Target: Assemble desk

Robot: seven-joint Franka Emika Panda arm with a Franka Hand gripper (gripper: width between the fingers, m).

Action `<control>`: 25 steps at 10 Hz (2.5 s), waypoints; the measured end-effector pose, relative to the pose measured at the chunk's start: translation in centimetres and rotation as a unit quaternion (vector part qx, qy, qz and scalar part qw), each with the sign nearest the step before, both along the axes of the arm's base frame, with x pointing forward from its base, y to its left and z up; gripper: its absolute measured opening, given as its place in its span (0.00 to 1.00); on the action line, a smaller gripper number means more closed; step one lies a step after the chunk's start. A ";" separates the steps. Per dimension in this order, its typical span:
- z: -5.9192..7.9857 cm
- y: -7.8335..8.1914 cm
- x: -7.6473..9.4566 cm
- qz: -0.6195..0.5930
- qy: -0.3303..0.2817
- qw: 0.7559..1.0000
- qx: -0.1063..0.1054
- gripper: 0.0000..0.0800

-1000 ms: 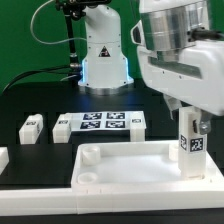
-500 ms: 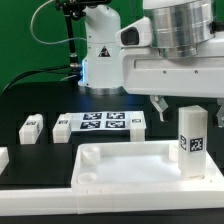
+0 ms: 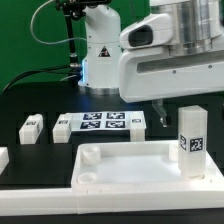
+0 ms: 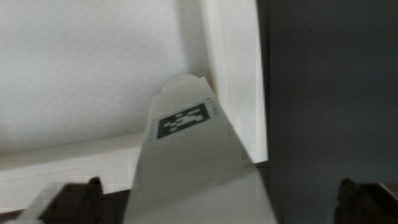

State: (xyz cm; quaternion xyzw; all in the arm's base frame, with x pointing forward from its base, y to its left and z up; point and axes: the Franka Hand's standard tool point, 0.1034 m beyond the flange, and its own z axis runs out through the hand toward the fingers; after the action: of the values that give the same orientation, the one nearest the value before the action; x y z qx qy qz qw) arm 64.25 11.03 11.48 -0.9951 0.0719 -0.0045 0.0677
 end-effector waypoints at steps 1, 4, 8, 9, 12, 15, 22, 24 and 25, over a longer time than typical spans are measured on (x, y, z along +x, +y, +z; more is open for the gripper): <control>0.0 0.0 0.0 -0.001 0.000 1.000 0.000 0.78; -0.1 0.1 -0.1 -0.062 0.009 0.998 0.004 0.56; -0.2 -0.1 -0.2 -0.244 0.036 0.969 0.005 0.37; -0.2 0.2 -0.3 -0.311 0.047 0.949 0.004 0.37; -0.2 0.6 -0.1 -0.522 0.057 0.851 0.021 0.37; -0.3 0.5 -0.1 -0.593 0.067 0.802 0.038 0.37; -0.3 1.0 0.3 -0.285 0.013 0.958 0.024 0.81; -0.4 0.9 0.3 -0.208 0.001 0.978 0.019 0.81; -0.6 0.3 0.1 -0.109 -0.013 0.994 0.002 0.81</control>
Offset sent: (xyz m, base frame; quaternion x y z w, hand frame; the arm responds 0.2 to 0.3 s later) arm 0.0000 0.0000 0.0000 0.0000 0.0000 0.1938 0.9810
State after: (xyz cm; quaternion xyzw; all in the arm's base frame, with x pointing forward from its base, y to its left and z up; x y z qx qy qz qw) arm 64.39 11.30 10.90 -0.9810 0.1795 -0.0249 0.0697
